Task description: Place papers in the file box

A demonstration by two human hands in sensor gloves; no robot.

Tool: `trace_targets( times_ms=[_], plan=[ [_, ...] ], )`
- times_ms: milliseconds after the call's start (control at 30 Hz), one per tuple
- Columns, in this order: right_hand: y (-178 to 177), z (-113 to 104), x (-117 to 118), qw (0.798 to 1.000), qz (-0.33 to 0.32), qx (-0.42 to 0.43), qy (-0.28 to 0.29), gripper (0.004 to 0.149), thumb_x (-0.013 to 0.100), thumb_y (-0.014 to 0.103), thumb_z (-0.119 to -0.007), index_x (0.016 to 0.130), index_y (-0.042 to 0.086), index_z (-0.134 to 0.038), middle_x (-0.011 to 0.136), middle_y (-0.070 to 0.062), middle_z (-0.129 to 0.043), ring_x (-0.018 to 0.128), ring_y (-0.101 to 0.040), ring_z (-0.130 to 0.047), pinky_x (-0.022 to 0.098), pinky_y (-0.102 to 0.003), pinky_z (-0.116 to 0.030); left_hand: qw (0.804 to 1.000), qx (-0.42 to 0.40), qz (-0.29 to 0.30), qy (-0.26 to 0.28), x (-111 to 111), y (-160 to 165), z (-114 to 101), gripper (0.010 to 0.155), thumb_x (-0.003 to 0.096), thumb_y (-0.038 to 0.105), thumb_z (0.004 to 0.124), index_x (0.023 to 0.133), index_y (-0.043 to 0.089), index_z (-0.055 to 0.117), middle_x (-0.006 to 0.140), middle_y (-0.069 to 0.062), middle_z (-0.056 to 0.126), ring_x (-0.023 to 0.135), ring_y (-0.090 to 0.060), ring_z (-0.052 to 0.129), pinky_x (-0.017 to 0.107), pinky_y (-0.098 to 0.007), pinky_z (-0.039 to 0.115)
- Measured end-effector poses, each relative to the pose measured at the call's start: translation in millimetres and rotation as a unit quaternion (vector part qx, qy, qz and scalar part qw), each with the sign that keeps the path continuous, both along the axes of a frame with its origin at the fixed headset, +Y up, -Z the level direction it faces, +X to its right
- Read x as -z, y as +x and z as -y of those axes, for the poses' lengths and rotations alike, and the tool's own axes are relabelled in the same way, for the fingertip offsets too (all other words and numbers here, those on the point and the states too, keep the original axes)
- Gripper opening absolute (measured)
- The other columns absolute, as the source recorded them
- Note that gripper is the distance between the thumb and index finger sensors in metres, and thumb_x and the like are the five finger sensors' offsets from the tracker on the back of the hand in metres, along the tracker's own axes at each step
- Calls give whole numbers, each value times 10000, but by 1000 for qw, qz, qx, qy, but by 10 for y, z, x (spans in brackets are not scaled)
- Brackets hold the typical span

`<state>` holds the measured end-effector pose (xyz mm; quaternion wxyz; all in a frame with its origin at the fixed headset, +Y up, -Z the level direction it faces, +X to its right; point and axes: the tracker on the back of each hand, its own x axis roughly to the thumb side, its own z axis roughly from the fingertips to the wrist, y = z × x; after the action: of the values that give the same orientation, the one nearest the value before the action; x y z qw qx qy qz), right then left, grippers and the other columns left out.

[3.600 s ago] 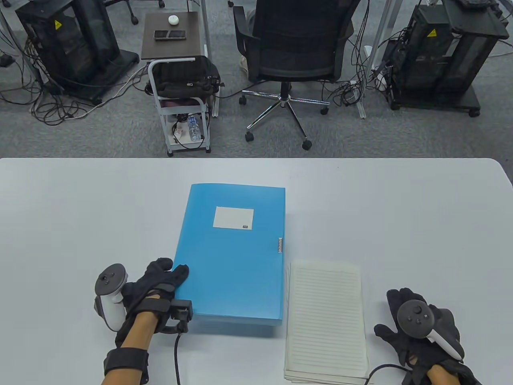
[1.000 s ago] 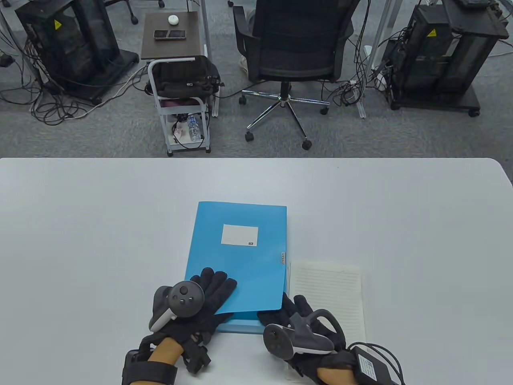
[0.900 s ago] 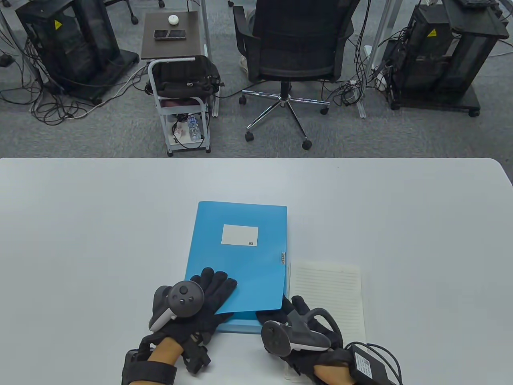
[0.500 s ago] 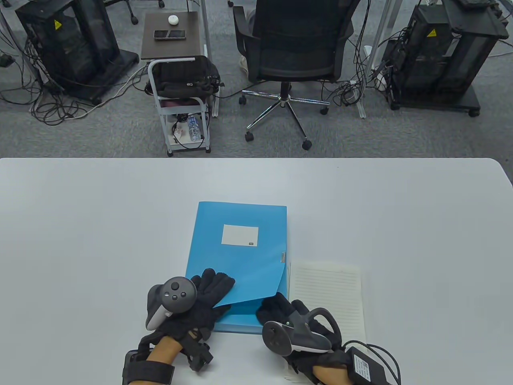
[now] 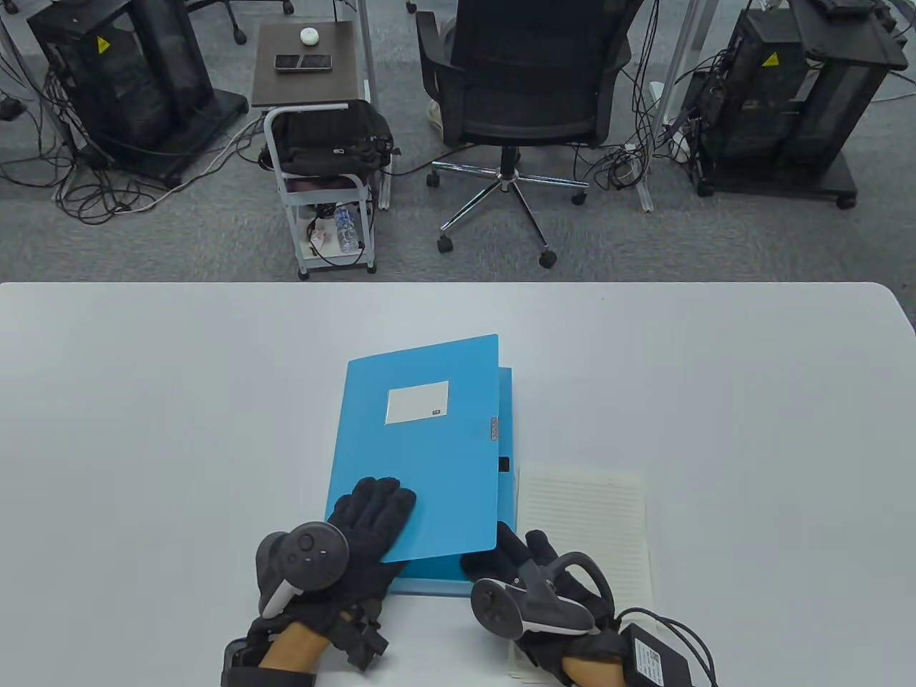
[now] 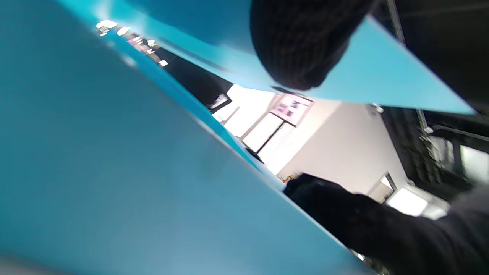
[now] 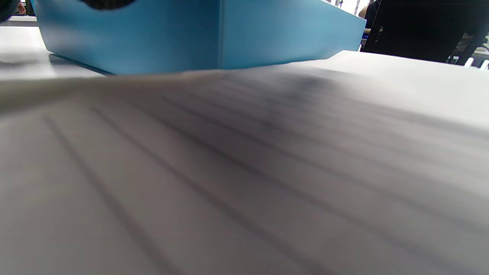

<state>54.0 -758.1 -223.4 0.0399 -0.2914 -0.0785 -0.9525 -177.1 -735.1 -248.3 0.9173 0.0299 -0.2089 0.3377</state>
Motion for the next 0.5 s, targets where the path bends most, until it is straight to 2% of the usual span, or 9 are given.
trace_targets(
  times_ms=[100,167,200,300,367,400,433,467,500],
  plan=[
    [-10,-13,-6,1000,2,-7,7,628,401,439,-553,938,296,-260,1068,18,-248,1031,-235,-289,729,-599,-436,994,53,-5,94,-175,199,-265,862,397,420,896,1085,361,380,1177,-40,252,1131,-374,325,799,-583,162],
    [-4,-10,-12,1000,2,0,17,627,400,439,-557,937,295,-269,1069,17,-260,1031,-237,-305,732,-598,-438,974,135,-31,178,-306,348,-432,916,384,436,917,1082,404,324,1181,6,184,1151,-347,283,803,-599,119],
    [5,-9,-10,1000,0,4,15,629,399,441,-557,938,296,-266,1069,18,-256,1032,-235,-300,730,-601,-434,955,183,-43,231,-394,446,-533,932,382,433,921,1079,417,303,1180,17,176,1156,-335,290,804,-601,121],
    [23,-11,1,1000,-1,14,10,627,399,447,-558,938,303,-271,1069,26,-258,1033,-228,-299,730,-607,-422,900,280,-73,325,-584,640,-756,983,381,402,930,1054,487,219,1166,71,84,1161,-301,244,806,-589,98],
    [28,-11,-4,1000,-1,15,13,627,399,447,-558,938,304,-270,1070,26,-256,1034,-229,-300,733,-606,-419,844,349,-114,390,-701,694,-947,1001,368,379,941,1028,543,205,1148,110,22,1164,-255,182,806,-569,52],
    [31,-11,-3,1000,-3,16,14,628,399,448,-558,938,304,-270,1070,26,-256,1035,-228,-300,733,-607,-416,826,370,-126,405,-726,688,-1007,1025,365,374,942,1010,569,169,1131,119,-23,1159,-243,114,798,-555,7],
    [34,-11,-5,1000,-3,17,14,627,400,447,-558,939,304,-271,1070,27,-257,1036,-227,-300,733,-608,-415,795,406,-147,426,-746,662,-1105,1025,357,361,951,1004,583,187,1118,127,-62,1146,-232,60,778,-546,-35],
    [34,-12,-6,1000,-3,17,14,628,399,449,-558,939,304,-271,1071,28,-257,1036,-228,-300,733,-608,-415,778,436,-164,421,-740,640,-1165,1008,348,346,958,1018,572,239,1115,117,-72,1129,-235,11,755,-540,-67],
    [33,-10,-8,1000,-3,16,15,629,399,450,-558,939,304,-270,1071,26,-256,1036,-228,-300,734,-609,-413,757,484,-218,382,-685,584,-1243,992,352,316,959,1028,569,278,1088,106,-131,1109,-232,-45,724,-544,-105]
  ],
)
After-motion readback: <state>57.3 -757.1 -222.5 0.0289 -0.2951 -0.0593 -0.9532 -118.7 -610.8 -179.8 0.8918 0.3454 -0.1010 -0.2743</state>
